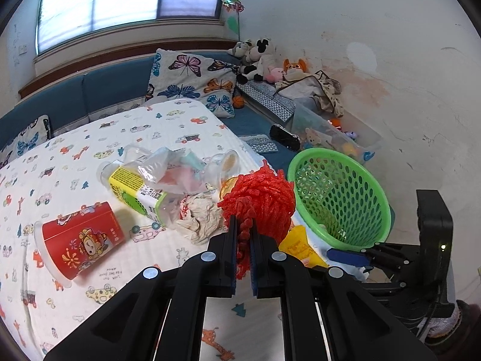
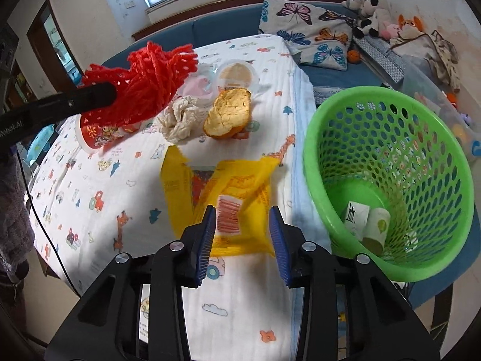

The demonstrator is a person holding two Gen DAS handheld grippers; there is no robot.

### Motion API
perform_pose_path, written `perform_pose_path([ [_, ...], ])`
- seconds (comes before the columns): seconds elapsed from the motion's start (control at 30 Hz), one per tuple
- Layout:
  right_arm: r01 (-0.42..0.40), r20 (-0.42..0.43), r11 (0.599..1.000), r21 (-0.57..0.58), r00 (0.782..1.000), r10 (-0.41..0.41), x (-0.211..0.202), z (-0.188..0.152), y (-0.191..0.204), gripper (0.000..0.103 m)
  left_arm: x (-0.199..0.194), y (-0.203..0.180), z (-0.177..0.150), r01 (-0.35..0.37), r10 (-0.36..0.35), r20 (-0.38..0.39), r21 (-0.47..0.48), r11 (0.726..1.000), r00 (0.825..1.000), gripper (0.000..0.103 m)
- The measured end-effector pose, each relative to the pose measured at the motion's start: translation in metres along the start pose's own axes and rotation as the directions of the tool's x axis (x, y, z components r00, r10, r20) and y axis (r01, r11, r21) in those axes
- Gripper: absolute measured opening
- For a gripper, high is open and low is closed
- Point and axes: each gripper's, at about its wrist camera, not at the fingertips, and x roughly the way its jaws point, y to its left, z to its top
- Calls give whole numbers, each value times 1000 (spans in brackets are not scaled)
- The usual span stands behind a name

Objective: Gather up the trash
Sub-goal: 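Grasp the yellow snack wrapper with the right tool while the left tool holds the red net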

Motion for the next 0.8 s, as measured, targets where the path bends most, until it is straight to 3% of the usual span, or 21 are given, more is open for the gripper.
perform_pose_path([
  [0.13,-26,4,999,27,1000,26,2,1,-2,42,-1,2,1,-6,6,-2,-5,1000,1000,7],
  [0.27,-19,6,1000,14,1000,19,7,1,3,64,0,5,0,-11,11,-5,-9,1000,1000,7],
  [0.47,0,-24,1000,0,1000,0,26,1,8,68,1,8,-3,-13,13,-11,-9,1000,1000,7],
  [0.57,6,-37,1000,-6,999,-7,33,-1,9,68,1,9,-3,-16,15,-13,-10,1000,1000,7],
  [0.67,0,-39,1000,-14,999,-1,31,-2,8,56,3,10,-3,-15,15,-16,-15,1000,1000,7],
  [0.8,11,-26,1000,-25,1000,-12,22,-4,6,51,5,7,0,-6,5,-20,-14,1000,1000,7],
])
